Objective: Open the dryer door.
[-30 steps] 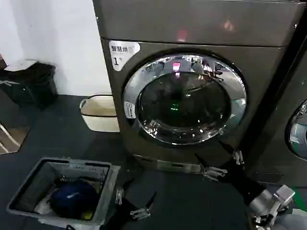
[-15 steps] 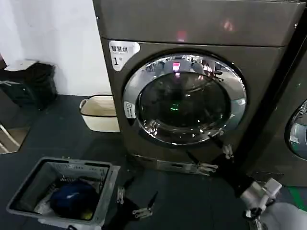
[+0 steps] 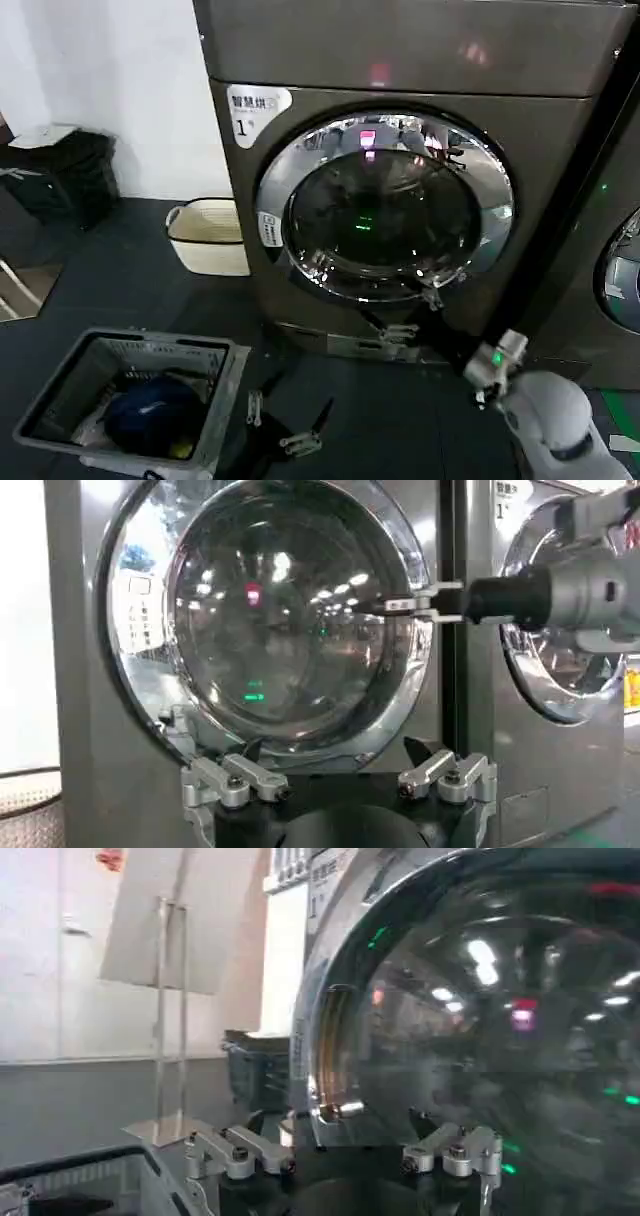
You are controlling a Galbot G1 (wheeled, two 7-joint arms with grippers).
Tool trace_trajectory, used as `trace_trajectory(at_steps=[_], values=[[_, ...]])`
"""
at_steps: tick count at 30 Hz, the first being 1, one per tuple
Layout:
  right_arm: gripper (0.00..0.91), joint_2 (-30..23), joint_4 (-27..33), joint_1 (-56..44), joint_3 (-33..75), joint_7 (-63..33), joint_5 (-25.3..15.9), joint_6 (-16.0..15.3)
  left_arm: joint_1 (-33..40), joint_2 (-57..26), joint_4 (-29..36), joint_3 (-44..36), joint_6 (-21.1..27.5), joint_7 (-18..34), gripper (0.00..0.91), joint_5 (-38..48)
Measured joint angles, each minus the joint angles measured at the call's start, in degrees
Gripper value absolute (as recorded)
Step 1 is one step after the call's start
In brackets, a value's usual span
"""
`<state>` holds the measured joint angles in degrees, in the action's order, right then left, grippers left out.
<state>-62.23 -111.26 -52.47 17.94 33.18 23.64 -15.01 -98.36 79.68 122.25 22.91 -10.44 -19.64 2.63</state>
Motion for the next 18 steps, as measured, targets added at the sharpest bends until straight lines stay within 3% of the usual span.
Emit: trace_trajectory(at_steps=[9,18], values=[[0.907,-1.11,5.49,5.90,-6.02,-0.01,-2.17,3.70,-0.21,0.16,-0.62,0.06,-0.42,0.00,0.907,-0.64],[0.907,-2.41,11.35,11.47,-11.18,-0.19,-2.86,4.56,-0.90,0.72,-0.55,0.13,-0.70,0.06,0.907,-1.33]])
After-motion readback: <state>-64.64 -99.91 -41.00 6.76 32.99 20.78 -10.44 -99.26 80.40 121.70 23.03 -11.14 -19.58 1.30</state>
